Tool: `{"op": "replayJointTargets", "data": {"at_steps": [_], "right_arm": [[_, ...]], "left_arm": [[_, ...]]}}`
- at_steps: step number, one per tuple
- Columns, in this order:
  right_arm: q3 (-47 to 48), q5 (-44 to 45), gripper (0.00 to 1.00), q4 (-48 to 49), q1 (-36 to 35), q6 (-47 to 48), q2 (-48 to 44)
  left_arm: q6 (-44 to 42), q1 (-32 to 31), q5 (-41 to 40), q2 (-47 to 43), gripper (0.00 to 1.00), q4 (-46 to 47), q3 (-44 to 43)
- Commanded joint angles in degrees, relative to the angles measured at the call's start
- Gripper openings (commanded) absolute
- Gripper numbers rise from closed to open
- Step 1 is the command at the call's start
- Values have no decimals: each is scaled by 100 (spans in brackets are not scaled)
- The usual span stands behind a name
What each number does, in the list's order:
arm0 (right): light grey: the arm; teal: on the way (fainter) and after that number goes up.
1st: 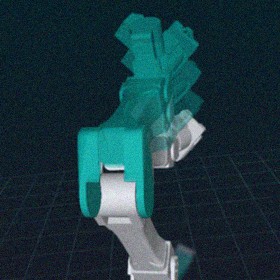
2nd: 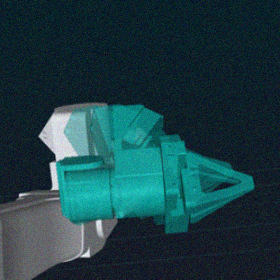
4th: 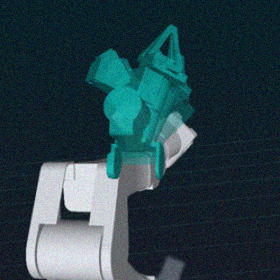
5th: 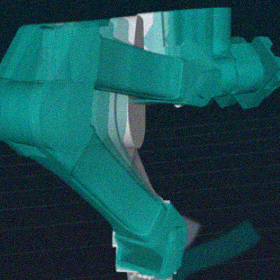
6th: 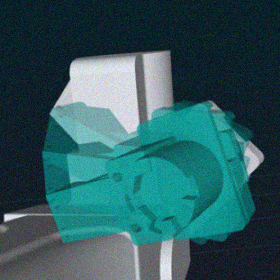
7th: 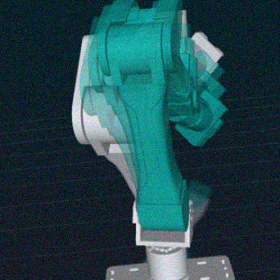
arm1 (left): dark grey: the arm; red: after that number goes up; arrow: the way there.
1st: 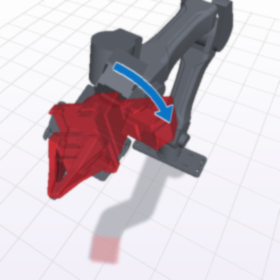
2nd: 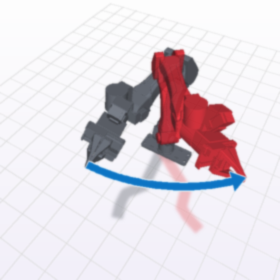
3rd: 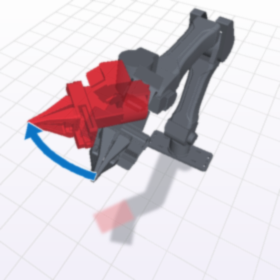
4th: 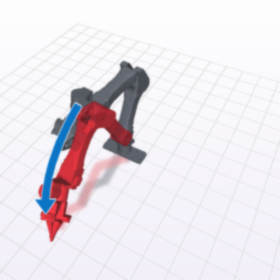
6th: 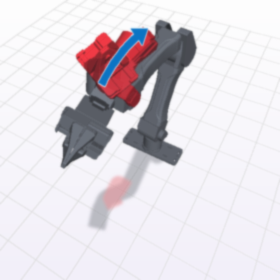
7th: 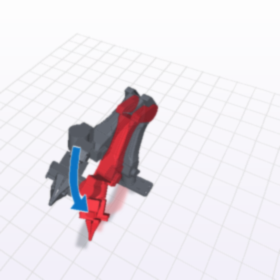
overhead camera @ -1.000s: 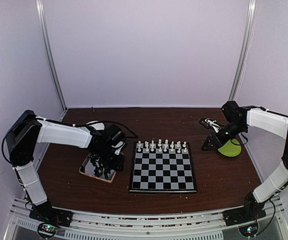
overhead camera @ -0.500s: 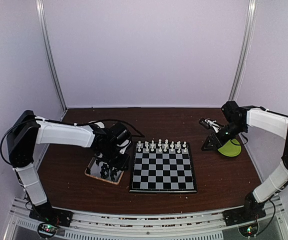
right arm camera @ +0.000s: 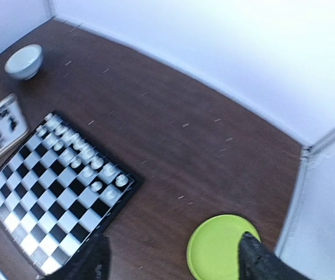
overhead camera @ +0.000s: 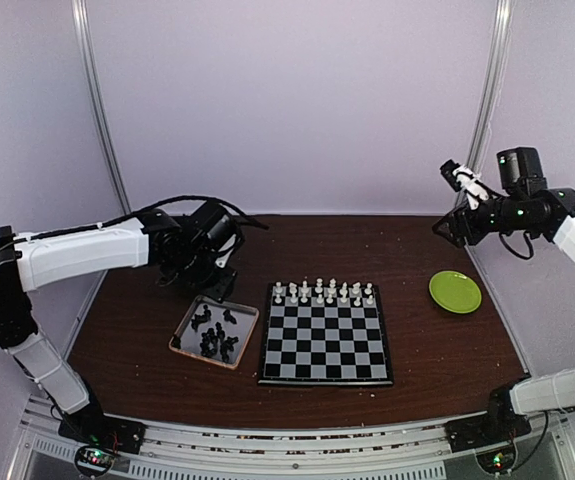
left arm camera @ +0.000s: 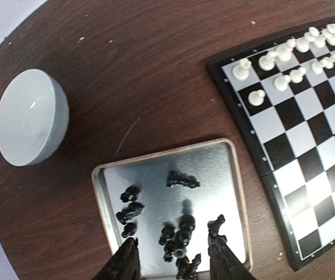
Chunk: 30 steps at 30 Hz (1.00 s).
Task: Set up the chess pieces on the board
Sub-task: Pick up the rook from the storage box.
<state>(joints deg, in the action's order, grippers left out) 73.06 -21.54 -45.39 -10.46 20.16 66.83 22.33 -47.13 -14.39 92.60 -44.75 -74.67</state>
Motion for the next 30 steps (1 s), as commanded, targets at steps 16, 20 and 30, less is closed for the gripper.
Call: {"op": "replayJointTargets", "data": {"at_steps": [16,20,30], "right_arm": [[-2593,-1247,70,1543,343,146,-942],[-2583,-1489,69,1632,334,87,-772],[-2428,-1521,66,1473,334,322,-399]], "left_arm": [[-1341,1428,858,645,33,-104,-141],[-1358,1430,855,854,38,-96,-109],[-1345,1469,789,1451,41,-100,-215]]}}
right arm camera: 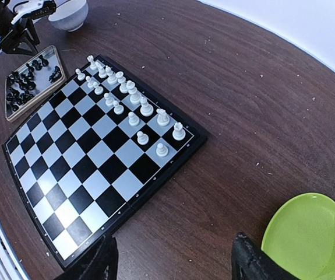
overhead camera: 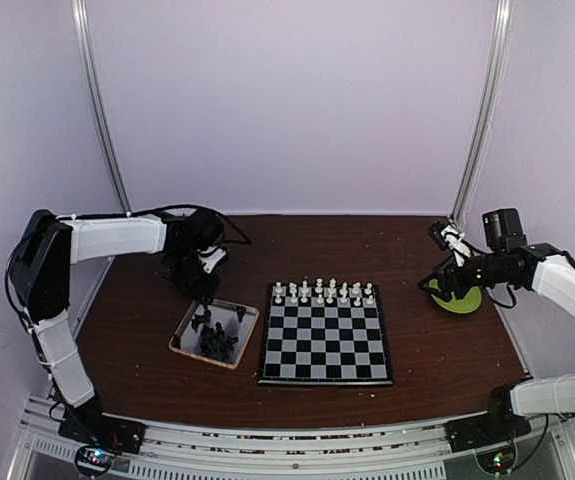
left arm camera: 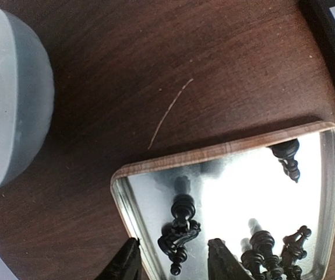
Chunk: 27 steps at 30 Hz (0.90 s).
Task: Set up the chess pieces on the board
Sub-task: Pick up the rook from the storage box.
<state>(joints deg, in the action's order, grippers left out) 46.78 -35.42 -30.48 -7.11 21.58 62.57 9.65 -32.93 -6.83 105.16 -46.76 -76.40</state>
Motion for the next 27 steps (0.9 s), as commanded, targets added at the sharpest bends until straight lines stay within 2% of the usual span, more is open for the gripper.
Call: {"op": "replayJointTargets", "data": {"at_steps": [1,14,22,27], "right_arm": [[196,-132,66,-38,0,207,28],[406,-254,62,-265,-89,258,462],[490,-137,60,-363,-255,342,564],[486,-88,59,-362,-255,347,569]], "left_arm": [[-82,67,62,259,40,67,-80],[-77,149,212,484,32,-1,-155],[-134,147,354,603,24,1,-195],[-137,150,380,637,16,0,-226]]}}
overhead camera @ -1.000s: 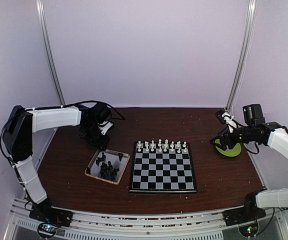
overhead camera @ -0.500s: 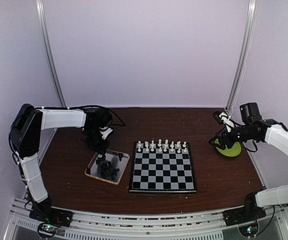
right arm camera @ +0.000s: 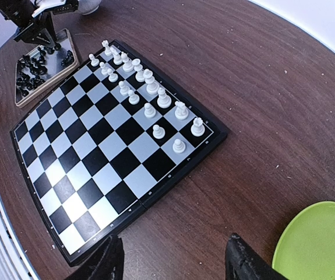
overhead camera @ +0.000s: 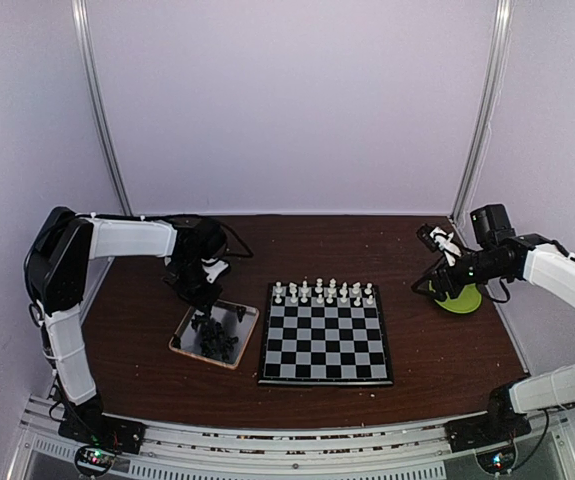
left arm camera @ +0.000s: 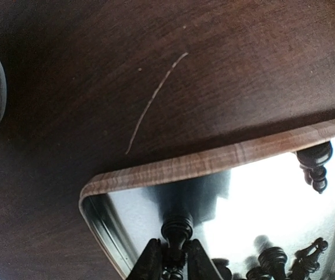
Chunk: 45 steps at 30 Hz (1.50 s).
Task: Set up the chess pieces on the board
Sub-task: Pick up the rook from the storage box, then place the rook at h8.
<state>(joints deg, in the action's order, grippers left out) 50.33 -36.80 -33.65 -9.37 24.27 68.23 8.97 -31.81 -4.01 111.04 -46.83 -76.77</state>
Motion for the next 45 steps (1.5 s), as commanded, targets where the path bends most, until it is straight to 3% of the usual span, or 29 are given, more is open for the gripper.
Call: {"op": "replayJointTargets", "data": {"at_steps": [1,8,22,31,45], "right_arm": [[135,56,59,-45,-30,78,4],[135,80,57,-45,-43,86,0],[147,176,56,-61,-65,139,6],[179,234,56,-88,-126,174,51],[160,305,55,-107,-171,220,50]], "left_arm": [[-70,35,108,49,14,7,-189],[-72,39,66,-30,2,6,-224],[-219,-161,942,-1446,1,357,-90],[-816,-1405,1175,-1702,1,327,-46],[-1505,-2594,1179,-866,3,-137,-268]]}}
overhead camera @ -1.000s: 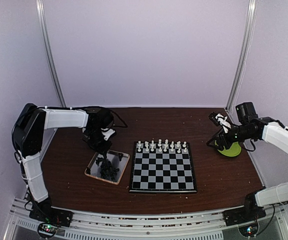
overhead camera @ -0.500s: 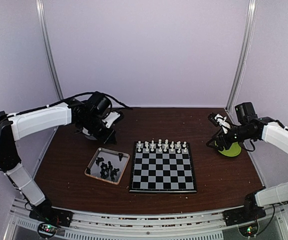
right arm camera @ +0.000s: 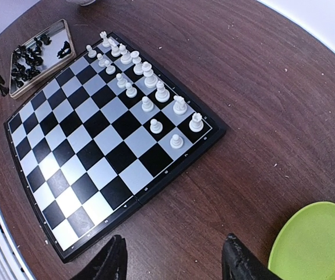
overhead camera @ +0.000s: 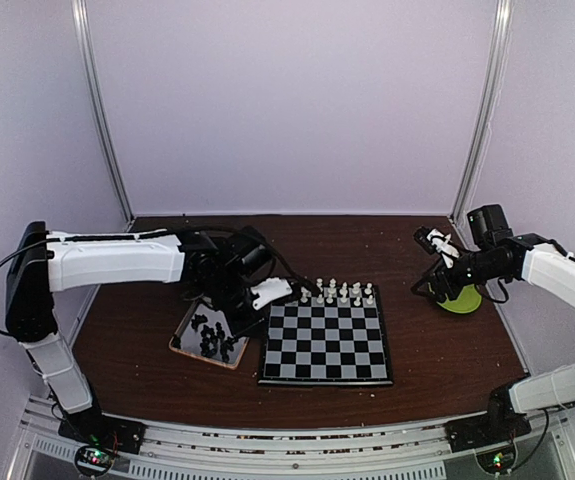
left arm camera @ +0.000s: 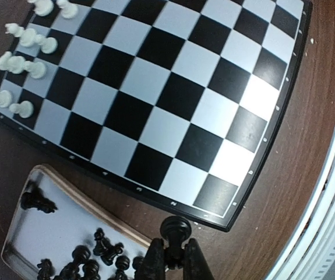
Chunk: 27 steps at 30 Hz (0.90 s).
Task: Set up the chess pieces on the board
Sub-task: Place the rook at h8.
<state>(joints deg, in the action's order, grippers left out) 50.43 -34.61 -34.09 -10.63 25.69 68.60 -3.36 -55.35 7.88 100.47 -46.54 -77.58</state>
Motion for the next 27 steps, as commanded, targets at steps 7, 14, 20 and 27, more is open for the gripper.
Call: {"op": "replayJointTargets", "data": {"at_steps": [7,14,20,27], "right_arm": [[136,112,55,-72,-62,93,17],[139,129,55,-80,-79,116,5],[135,147,55,-89,-97,126,18],[142,154,55,-89,-113,120,40]], "left_arm": [[-302,-550,148,572,3,-147,-319],[-310,-643,145,768,3,-136,-364],[-320,-647,122,852,3,-137,-345],[-323,-669,-8,991,4,-136,-293]]}}
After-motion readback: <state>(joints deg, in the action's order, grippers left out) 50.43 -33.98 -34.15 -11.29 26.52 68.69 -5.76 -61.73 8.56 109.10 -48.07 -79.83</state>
